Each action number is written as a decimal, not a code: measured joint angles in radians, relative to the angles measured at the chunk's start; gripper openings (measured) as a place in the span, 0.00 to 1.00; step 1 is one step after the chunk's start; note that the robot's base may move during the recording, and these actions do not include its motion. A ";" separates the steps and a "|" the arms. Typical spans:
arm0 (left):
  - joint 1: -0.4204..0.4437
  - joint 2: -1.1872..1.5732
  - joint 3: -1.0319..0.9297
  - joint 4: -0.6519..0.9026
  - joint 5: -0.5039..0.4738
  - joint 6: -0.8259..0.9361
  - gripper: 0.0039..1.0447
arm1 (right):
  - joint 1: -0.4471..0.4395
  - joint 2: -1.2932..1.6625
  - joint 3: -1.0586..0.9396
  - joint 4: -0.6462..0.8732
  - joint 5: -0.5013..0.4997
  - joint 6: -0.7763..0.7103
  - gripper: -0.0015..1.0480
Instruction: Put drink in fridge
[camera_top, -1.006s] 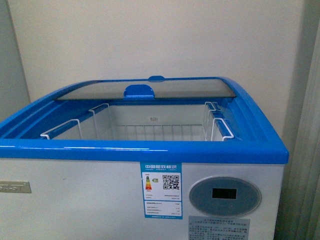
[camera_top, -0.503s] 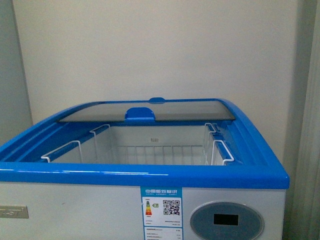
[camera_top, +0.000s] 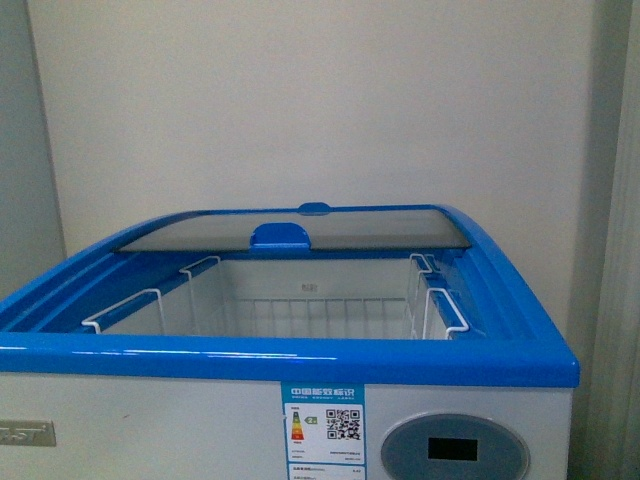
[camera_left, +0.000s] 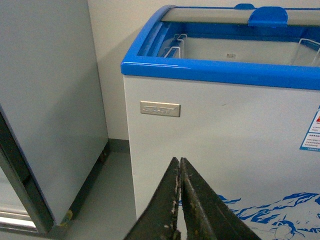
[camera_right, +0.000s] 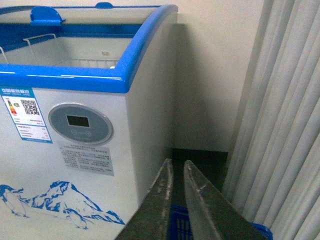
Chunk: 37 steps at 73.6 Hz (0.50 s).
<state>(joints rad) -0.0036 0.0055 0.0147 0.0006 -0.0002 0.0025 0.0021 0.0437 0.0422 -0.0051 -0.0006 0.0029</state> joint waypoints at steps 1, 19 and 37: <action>0.000 0.000 0.000 0.000 0.000 0.000 0.15 | 0.000 0.000 0.000 0.000 0.000 0.000 0.21; 0.000 0.000 0.000 0.000 0.000 0.000 0.70 | 0.000 0.000 -0.001 0.000 0.000 0.000 0.74; 0.000 0.000 0.000 0.000 0.000 0.000 0.92 | 0.000 0.000 -0.001 0.000 0.000 0.000 0.92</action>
<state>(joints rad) -0.0036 0.0055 0.0147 0.0006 -0.0002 0.0025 0.0021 0.0437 0.0414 -0.0051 -0.0006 0.0032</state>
